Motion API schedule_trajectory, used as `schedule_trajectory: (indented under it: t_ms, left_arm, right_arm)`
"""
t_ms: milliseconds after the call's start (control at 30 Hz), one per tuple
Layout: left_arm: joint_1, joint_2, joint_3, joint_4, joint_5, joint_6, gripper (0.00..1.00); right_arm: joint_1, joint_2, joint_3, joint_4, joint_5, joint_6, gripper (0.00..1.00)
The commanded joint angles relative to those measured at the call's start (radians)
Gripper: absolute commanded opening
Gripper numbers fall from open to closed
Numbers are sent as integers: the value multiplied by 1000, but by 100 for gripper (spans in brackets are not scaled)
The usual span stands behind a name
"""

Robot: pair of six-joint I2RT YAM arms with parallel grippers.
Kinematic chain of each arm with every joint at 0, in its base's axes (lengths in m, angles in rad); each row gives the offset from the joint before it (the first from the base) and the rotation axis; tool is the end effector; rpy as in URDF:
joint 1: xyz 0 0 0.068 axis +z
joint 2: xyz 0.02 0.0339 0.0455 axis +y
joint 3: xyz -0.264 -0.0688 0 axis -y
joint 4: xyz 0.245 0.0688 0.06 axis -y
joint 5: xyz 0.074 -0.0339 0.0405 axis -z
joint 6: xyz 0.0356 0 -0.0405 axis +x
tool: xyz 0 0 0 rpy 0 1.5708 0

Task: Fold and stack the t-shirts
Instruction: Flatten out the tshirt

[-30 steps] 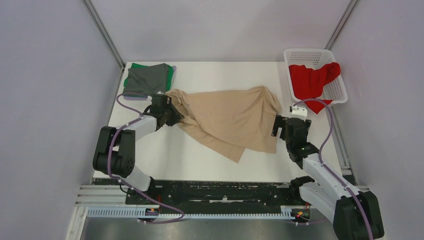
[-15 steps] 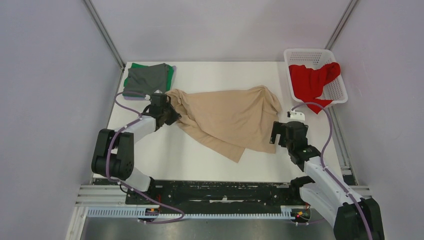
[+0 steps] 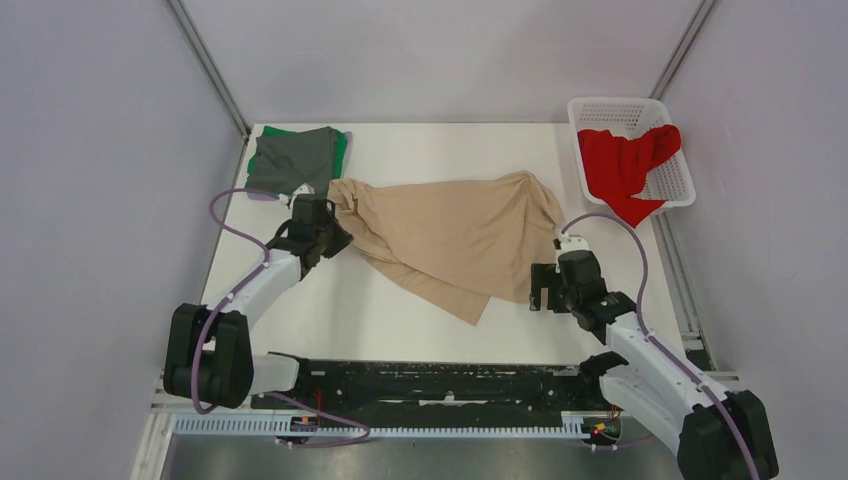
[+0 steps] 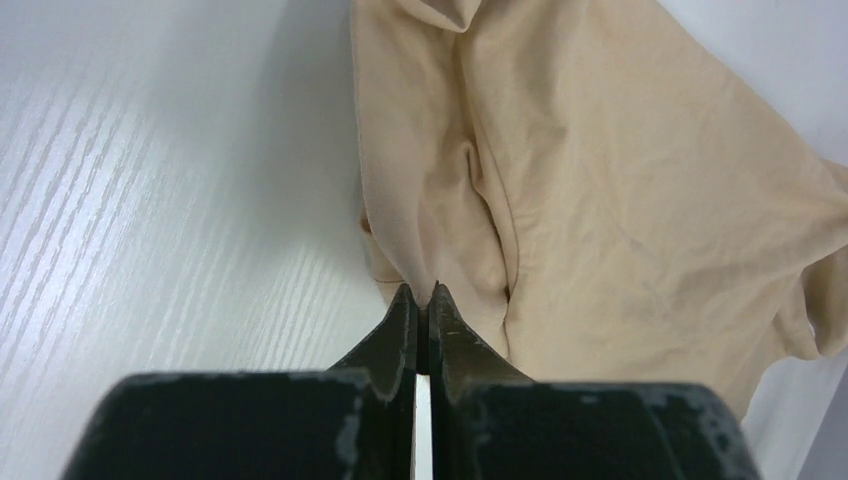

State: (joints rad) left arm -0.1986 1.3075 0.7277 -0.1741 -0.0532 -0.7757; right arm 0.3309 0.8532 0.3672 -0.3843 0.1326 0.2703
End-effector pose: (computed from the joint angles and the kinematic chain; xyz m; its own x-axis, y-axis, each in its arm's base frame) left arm 0.2641 -0.0512 0.2094 -0.5904 -0.5944 -0.5460 -0.3563 0.7989 -0.4845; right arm 0.1543 0.0480 0.1675 -0.7613 0.0183 -0.6482 -0.0396 0.9964 0.0747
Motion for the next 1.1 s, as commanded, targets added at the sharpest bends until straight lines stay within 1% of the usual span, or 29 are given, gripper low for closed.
schedule_trajectory:
  t_ms: [0,200,300,467,633,900,1000,1067]
  left_arm:
    - [-7,-43,-14,-20,-34,47,2]
    - [-10,-45,-18,-19,-37,46,2]
    - [-11,-38,-20,-19,-38,49,2]
    - [-12,-39,-19,-19,-35,51,2]
    - [-11,-51,-28,-20,-50,56,2]
    - [-10,-60,-45,8,-39,58,2]
    - [-10,-58,-46,12,-42,58,2]
    - [-11,-59,-46,13,-45,58,2]
  right_arm:
    - [31,25,37,-1,22,18,88]
    - [121,105,52,9,63,42,79]
    - [148,135,56,15,91,47,76]
    - [155,179,45,53,115,39,72]
    - [155,198,30,88,100,42,62]
    - [154,220,-7,118,70,28,58]
    - [151,230,-18,136,62,16,51]
    - [145,238,-31,157,60,16,49]
